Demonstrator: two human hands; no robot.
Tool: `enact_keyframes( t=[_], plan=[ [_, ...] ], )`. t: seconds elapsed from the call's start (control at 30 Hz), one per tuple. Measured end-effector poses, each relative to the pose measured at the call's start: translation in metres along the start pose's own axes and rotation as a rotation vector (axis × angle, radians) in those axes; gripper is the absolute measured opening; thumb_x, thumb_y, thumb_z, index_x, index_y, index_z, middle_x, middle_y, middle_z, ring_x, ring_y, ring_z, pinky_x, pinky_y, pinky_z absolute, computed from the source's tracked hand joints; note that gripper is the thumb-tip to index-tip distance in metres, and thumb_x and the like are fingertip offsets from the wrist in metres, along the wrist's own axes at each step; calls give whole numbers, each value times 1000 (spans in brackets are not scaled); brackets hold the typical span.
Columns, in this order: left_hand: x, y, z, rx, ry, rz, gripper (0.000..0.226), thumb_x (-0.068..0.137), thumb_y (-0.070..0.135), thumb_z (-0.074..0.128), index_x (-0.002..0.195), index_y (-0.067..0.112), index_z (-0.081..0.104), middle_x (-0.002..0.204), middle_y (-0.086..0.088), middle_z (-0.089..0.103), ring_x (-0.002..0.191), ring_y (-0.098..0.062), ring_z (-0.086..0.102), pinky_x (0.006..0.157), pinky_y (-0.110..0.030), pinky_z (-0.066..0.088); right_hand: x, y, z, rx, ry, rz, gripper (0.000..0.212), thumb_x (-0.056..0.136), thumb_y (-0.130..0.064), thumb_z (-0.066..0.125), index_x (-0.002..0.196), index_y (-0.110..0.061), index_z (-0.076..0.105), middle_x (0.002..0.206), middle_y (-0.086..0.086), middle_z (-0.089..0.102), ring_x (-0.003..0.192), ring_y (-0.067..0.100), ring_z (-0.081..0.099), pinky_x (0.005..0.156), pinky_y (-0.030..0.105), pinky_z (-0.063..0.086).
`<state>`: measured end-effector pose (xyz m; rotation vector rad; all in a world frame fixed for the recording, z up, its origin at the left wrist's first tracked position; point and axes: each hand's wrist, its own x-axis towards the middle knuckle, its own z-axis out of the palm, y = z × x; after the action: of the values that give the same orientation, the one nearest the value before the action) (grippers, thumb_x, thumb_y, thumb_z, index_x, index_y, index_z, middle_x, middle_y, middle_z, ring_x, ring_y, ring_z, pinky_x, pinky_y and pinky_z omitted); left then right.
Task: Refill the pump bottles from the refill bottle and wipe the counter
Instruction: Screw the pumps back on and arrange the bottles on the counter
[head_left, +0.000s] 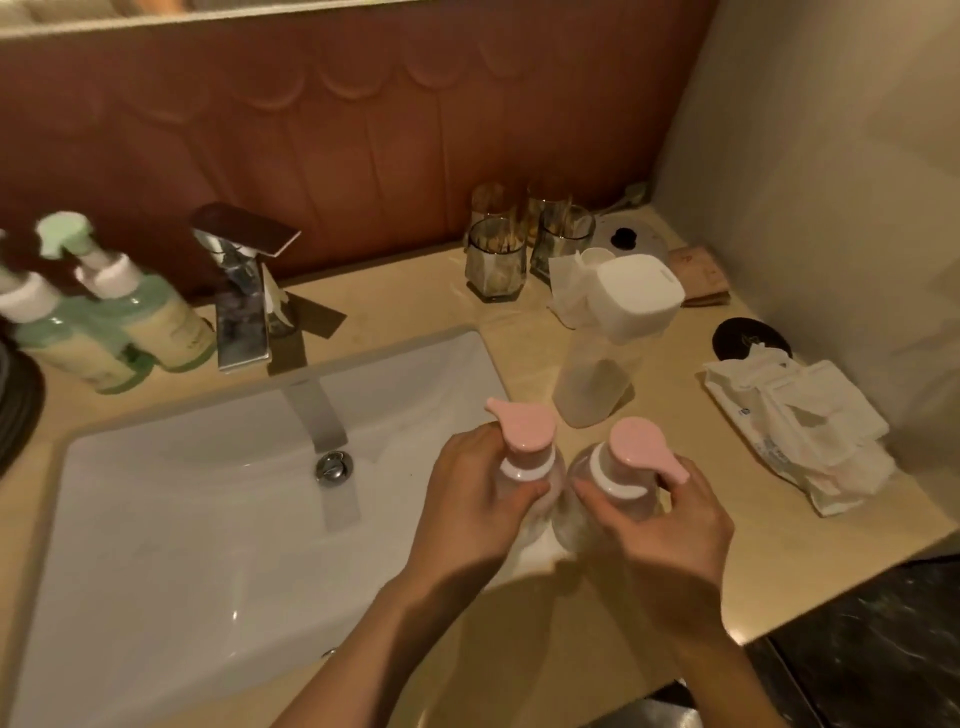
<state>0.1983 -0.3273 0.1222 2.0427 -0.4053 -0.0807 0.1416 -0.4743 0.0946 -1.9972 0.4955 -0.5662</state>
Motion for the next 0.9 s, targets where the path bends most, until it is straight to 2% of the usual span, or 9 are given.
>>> enact_keyframes(
  t=[0.1,0.17,0.23,0.3,0.37,0.5,0.67,0.8,0.9],
  plan=[
    [13,-10,-21,80,68,-29,28,81,21,70,108,22,64,99,18,57,90,5,47,77,-4,34,7,-12,25,40,-51,-4,47,61,-28,86,95,-40,55,95,-10,63,89,-2,57,77,6,38],
    [27,-16,-37,104,132,-33,30,81,21,70,111,20,63,107,11,61,100,-7,50,76,-10,35,16,-21,48,70,-112,28,47,63,-30,85,100,-34,57,101,-8,61,93,7,56,83,14,39],
    [45,-20,-51,150,201,-25,30,79,18,71,109,17,63,108,3,64,102,-14,52,72,-19,34,28,-30,69,84,-136,40,48,64,-30,84,101,-34,54,101,-8,58,97,9,54,85,21,39],
    [64,-27,-63,202,250,-17,28,77,14,73,105,14,64,106,0,64,103,-17,52,72,-18,29,45,-40,92,99,-133,31,50,64,-30,84,99,-37,50,99,-9,55,96,9,52,84,23,38],
    [84,-34,-71,240,284,-4,27,76,12,72,102,13,64,104,-2,64,103,-20,52,72,-16,27,64,-49,111,125,-123,35,51,65,-30,84,102,-35,50,101,-10,54,97,8,51,83,20,37],
    [123,-46,-84,238,377,-44,26,78,15,72,103,12,65,105,-3,66,102,-20,54,73,-16,28,107,-68,144,146,-93,-51,50,69,-31,81,112,-29,56,101,-13,53,96,4,50,74,0,30],
    [169,-71,-89,142,417,-130,20,80,15,71,98,14,64,100,-2,66,98,-18,57,74,-20,36,160,-74,189,109,-91,-117,49,69,-29,81,112,-15,63,98,-10,54,93,6,50,70,-5,28],
    [198,-90,-86,117,496,-135,17,78,9,70,94,10,64,94,-5,66,91,-20,58,72,-25,40,192,-72,221,134,-94,-76,49,69,-25,82,112,-14,63,102,-6,58,95,7,52,78,11,35],
    [216,-97,-89,62,532,-163,19,79,11,68,97,10,64,95,-5,67,90,-20,60,77,-35,48,207,-69,240,135,-104,-67,51,69,-26,81,115,-15,63,107,-3,62,99,13,57,81,22,42]
  ],
)
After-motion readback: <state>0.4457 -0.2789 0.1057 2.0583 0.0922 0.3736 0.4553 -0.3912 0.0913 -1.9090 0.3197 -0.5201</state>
